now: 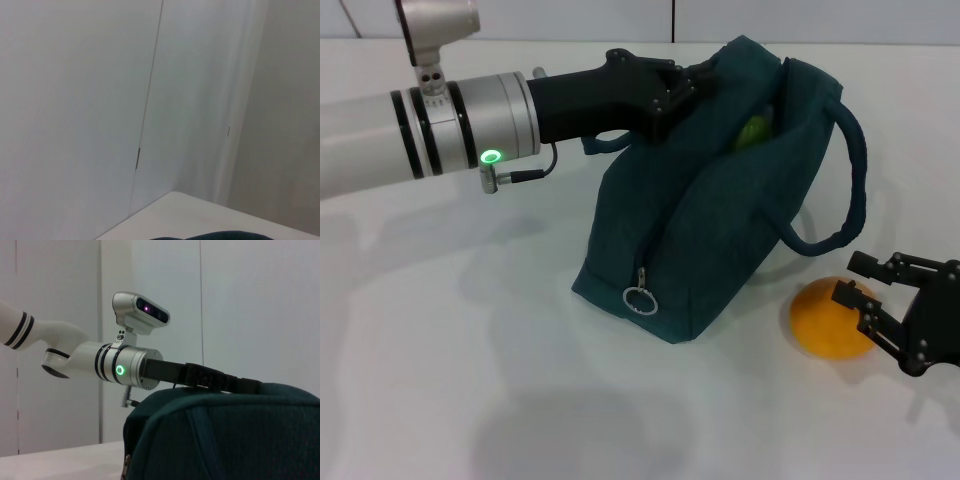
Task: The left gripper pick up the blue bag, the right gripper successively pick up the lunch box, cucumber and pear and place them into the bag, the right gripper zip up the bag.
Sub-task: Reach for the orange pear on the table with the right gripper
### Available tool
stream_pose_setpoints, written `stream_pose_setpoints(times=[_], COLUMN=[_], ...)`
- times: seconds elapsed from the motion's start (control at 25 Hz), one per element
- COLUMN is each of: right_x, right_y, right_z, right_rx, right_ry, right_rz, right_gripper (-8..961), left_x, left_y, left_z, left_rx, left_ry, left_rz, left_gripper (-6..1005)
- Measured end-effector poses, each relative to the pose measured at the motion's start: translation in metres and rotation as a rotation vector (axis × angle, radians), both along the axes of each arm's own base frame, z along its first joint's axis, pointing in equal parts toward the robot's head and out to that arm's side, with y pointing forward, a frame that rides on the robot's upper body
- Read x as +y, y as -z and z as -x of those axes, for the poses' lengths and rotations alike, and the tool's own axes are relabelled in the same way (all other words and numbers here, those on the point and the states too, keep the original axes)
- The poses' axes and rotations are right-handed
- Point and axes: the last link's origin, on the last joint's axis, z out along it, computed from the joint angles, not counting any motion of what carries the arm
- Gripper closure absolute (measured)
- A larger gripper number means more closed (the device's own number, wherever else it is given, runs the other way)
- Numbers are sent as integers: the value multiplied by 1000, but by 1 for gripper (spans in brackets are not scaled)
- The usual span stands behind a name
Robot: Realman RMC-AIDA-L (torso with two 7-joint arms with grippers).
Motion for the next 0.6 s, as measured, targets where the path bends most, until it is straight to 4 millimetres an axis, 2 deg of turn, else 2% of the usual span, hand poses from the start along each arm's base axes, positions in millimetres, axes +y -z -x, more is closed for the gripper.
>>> stream_pose_setpoints(times=[0.2,0.4,0.6], right_x=[1,1,0], right_y=[2,2,5], right_z=[-2,-2,-1], right_rx=[-11,-12,-18], right_ry=[14,18,10], right_rz=[2,3,18], right_gripper=[549,662,723], left_x=[0,0,0], left_y=[0,0,0], left_z=[0,0,0], left_rx=[2,5,5], left_ry=[3,7,7], left_rz=[-3,-6,-6], left_gripper=[960,960,960])
